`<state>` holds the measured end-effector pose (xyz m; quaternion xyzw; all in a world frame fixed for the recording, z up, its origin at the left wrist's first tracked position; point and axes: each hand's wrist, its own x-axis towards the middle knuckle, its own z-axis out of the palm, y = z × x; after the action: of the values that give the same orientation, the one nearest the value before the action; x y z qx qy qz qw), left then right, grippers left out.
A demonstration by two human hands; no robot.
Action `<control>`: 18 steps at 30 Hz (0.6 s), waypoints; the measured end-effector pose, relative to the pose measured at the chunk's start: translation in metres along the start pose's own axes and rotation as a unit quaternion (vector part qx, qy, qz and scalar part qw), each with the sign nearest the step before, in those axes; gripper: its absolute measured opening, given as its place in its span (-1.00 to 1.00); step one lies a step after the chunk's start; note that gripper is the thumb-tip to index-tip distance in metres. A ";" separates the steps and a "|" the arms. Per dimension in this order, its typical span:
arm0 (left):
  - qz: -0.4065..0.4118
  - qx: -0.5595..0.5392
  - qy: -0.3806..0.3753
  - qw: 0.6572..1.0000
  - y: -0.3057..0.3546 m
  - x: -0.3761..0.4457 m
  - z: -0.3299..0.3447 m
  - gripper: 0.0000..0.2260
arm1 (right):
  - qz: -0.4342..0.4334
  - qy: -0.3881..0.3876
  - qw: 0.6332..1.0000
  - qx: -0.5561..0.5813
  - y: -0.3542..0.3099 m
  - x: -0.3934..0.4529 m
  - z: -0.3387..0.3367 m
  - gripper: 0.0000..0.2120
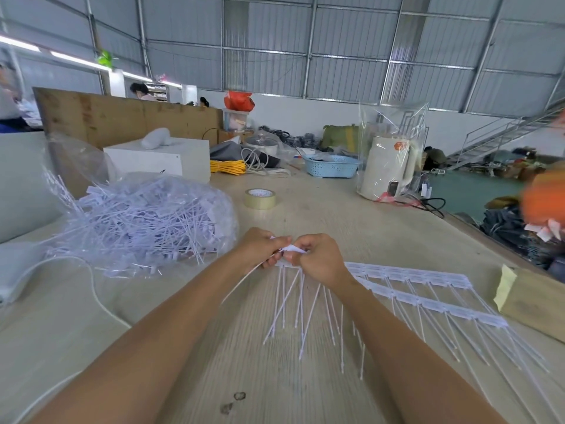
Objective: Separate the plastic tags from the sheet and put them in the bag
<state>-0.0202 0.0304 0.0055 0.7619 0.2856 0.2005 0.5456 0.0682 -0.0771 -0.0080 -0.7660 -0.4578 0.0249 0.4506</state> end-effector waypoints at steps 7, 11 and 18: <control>-0.023 0.080 0.046 0.995 0.002 0.001 0.003 -0.71 | -0.097 -0.018 0.978 -0.185 -0.002 -0.003 -0.004 -0.87; 0.007 0.086 0.057 0.995 0.000 0.003 0.013 -0.67 | -0.050 -0.100 0.993 -0.048 -0.004 -0.004 -0.021 -0.89; 0.057 0.134 0.148 0.978 -0.007 0.013 0.008 -0.61 | -0.052 -0.194 0.978 0.054 -0.035 -0.012 -0.031 -0.84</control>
<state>-0.0070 0.0349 -0.0033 0.8052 0.3434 0.3018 0.3777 0.0507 -0.1004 0.0306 -0.6964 -0.5737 0.1746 0.3943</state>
